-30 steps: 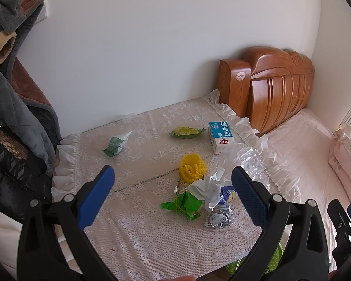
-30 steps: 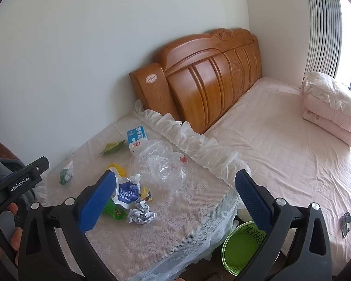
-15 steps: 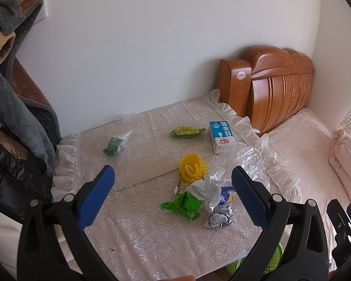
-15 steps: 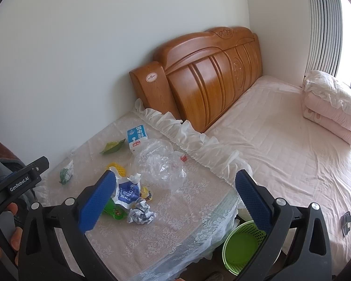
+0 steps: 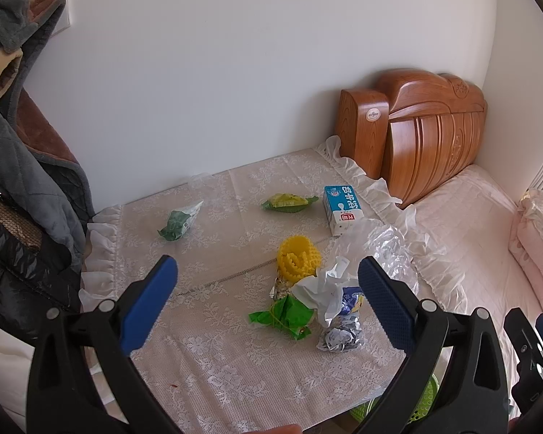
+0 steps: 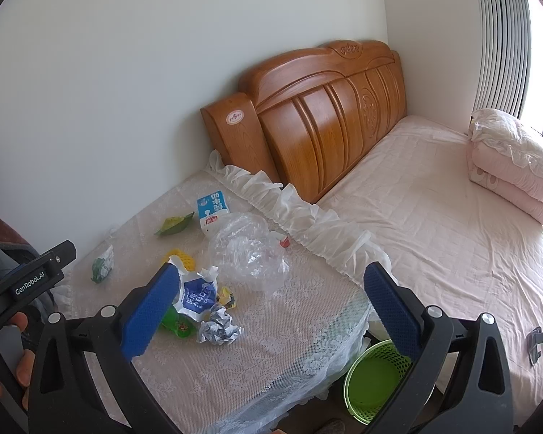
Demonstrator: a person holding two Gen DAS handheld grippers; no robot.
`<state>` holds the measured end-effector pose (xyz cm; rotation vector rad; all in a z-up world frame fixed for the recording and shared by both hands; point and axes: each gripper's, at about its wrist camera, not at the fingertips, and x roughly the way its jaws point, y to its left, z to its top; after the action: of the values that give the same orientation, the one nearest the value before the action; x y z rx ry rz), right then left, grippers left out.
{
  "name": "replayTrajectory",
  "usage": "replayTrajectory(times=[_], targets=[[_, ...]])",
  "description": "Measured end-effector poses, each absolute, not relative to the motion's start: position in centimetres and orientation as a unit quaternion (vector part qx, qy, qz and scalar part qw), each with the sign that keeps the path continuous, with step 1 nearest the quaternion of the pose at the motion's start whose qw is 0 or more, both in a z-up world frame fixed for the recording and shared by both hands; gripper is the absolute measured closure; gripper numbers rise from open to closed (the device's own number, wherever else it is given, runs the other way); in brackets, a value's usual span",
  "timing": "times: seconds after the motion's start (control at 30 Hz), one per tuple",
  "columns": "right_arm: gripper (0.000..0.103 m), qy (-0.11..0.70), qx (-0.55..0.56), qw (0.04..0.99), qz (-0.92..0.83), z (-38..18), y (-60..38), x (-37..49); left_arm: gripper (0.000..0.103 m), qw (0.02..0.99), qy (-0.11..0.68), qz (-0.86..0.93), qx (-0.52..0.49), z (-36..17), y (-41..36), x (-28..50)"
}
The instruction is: Collect trash
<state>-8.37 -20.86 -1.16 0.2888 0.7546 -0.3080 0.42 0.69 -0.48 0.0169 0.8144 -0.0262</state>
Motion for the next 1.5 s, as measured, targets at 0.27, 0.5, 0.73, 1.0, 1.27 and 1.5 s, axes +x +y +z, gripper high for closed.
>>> replayTrajectory(times=[0.27, 0.5, 0.73, 1.0, 1.27, 1.5], targets=[[0.002, 0.366, 0.140, 0.908, -0.148, -1.1, -20.9, -8.3, 0.008, 0.918, 0.397, -0.013, 0.010, -0.6, 0.7, 0.4], [0.002, 0.375, 0.137, 0.905, -0.143, -2.3, -20.8, -8.1, 0.008, 0.914, 0.405, -0.011, 0.015, -2.1, 1.9, 1.0], [0.002, 0.426, 0.156, 0.881, -0.137, -7.1, -21.0, -7.6, 0.008, 0.893, 0.449, -0.020, 0.025, -6.9, 4.7, 2.1], [0.002, 0.471, 0.144, 0.867, -0.079, -14.1, -18.5, -6.0, 0.008, 0.872, 0.484, -0.053, 0.057, -12.7, 7.2, 1.5], [0.002, 0.500, 0.089, 0.861, -0.026, -20.0, -14.3, -2.1, 0.008, 0.860, 0.493, -0.100, 0.083, -14.7, 7.3, 1.7], [0.032, 0.523, 0.041, 0.851, -0.031, -22.4, -12.4, 0.6, 0.008, 0.848, 0.506, -0.142, 0.076, -16.1, 7.3, 2.8]])
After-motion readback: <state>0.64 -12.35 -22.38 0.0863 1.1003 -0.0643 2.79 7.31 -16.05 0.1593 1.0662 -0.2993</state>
